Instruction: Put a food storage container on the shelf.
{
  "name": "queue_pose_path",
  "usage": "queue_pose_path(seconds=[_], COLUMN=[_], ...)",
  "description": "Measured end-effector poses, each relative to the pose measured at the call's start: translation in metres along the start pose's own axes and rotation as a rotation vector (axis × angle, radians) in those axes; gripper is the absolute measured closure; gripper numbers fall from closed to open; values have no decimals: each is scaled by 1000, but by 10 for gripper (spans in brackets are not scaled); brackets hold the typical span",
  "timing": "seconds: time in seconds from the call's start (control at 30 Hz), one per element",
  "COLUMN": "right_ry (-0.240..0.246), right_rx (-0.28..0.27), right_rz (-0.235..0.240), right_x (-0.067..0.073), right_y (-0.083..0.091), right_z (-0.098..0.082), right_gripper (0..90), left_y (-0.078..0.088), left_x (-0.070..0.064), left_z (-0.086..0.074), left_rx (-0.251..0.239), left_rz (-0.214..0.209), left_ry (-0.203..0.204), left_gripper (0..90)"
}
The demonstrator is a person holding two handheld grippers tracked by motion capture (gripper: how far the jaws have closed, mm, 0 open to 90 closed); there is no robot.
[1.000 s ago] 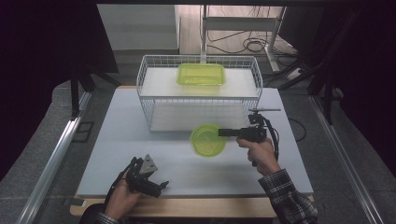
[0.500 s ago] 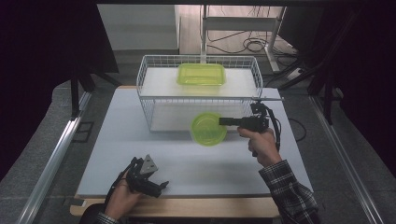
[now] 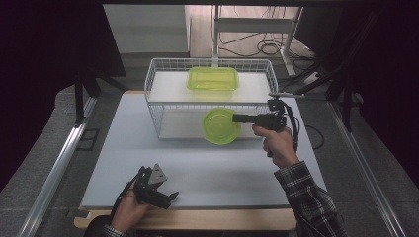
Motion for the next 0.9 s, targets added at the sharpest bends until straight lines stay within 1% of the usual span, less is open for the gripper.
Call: queue_pose_path(seconds=[0.27, 0.63, 0.9], right_ry=[-1, 0, 8], right_rx=[-13, -31, -39], right_rz=[1, 14, 11], right_x=[3, 12, 19], right_y=[1, 3, 3], right_z=[10, 24, 35], right_gripper=[813, 813, 813], left_y=[0, 2, 4], left_x=[0, 0, 1], left_z=[0, 1, 2], left_rx=[2, -2, -14], left_rz=[2, 10, 11], left_ry=[3, 27, 37], left_gripper=[16, 32, 34])
Point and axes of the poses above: each handheld gripper's, and its own axes: y roughly backward along the jaws, z roughly out of its top, x roughly to its left, the point moved 7 cm from there along -y, roughly forward along the jaws, and after that the axes turned 7 degrees about -z, right-handed, at the moved point
